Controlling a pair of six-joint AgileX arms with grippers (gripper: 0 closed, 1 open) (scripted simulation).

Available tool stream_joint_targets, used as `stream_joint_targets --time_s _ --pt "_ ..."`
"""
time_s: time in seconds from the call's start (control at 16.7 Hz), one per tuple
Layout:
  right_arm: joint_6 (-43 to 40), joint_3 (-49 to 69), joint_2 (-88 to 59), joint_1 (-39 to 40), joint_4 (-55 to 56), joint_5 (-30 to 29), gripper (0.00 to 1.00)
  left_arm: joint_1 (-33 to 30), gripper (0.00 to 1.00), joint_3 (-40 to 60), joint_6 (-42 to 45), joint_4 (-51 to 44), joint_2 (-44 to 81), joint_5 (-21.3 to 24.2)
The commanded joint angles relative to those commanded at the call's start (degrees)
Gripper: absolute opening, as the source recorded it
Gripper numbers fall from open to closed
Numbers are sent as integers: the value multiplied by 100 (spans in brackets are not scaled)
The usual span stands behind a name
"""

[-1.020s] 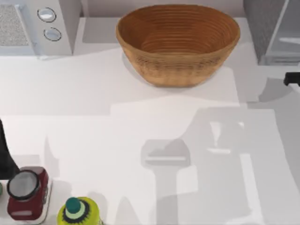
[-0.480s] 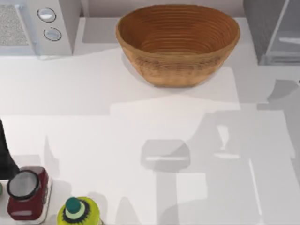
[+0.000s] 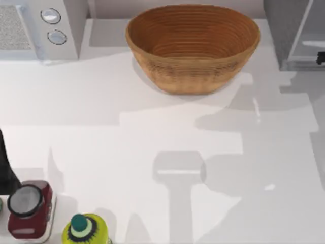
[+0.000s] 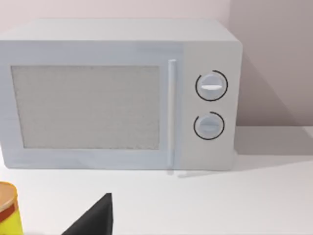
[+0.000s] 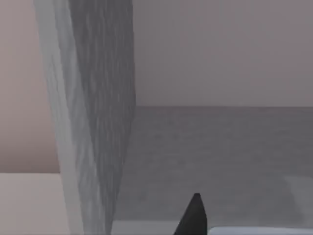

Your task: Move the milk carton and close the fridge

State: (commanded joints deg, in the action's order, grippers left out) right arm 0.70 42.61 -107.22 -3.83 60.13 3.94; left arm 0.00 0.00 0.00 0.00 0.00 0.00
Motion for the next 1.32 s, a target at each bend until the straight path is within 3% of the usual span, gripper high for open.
stream_joint_targets --time_s 0.48,1.26,1.32 --pt "-43 2782 -2272 -742 -330 707 0 0 100 0 0 0 0 0" --pt "-49 2941 -2415 -795 -350 760 0 0 100 0 0 0 0 0" --pt "-49 2941 -2415 -795 -350 760 8 0 100 0 0 0 0 0"
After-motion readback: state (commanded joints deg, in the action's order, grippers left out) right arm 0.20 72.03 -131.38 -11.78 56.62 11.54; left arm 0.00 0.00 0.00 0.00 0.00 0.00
